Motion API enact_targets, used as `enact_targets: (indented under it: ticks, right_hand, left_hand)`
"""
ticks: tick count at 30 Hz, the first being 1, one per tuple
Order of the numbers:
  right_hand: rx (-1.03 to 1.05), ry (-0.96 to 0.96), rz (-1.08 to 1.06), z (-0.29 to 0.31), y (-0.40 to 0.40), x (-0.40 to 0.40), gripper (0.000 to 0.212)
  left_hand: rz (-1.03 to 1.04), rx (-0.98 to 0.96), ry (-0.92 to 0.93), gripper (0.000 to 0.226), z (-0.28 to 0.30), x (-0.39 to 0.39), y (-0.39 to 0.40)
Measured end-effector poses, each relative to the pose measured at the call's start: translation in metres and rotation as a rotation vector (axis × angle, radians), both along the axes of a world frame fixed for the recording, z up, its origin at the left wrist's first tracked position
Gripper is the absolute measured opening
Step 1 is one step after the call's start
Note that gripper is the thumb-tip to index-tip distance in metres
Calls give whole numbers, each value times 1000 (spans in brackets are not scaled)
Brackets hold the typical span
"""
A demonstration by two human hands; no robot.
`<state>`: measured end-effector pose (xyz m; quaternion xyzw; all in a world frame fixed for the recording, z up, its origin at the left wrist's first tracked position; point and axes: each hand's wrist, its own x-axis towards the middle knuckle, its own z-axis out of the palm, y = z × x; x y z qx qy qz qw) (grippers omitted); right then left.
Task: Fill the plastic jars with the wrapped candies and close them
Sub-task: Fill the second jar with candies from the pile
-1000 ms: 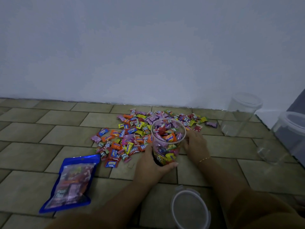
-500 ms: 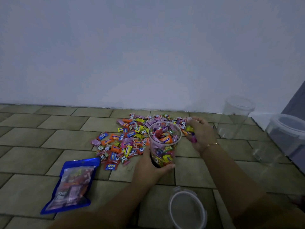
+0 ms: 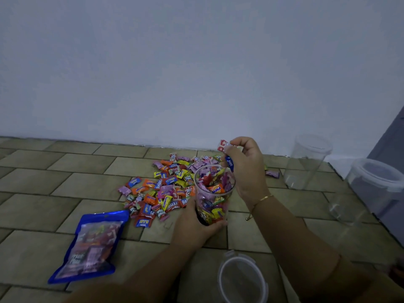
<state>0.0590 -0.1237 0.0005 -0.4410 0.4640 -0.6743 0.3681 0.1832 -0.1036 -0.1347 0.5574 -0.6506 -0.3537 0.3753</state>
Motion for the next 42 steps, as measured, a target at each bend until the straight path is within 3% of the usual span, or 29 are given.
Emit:
enact_targets:
  ticks: [8,19,24,28,32,35,39,42]
  right_hand:
    - [-61,156,60,-7,5,0,33]
    - [-73,133,27,-9,17,-4,22]
    - [-137,568,-36,-9,36,-3,26]
    - [-286,911,-99,-5,40,4,27]
    - [-434,1069,-129,1,47,26,27]
    - [-478,1227,-9,-7,46,52,38]
    - [-126,1347,386,-16,49,80,48]
    - [91,1410,419,-42,38,97,43]
  left_hand:
    - [7,-14,-2,90,0,-1,1]
    - [-70,56,52,113,6,2,3]
    - [-198,95,64,118,9,19,6]
    - [-139,34,-82,101,18,43,16]
    - [-32,-173,-273,69,26,61,7]
    - [59,-107,-484,62,21,72,-15]
    - [47,-7,-757,60,2,93,-35]
    - [21,34,-911,70,-2,102,-38]
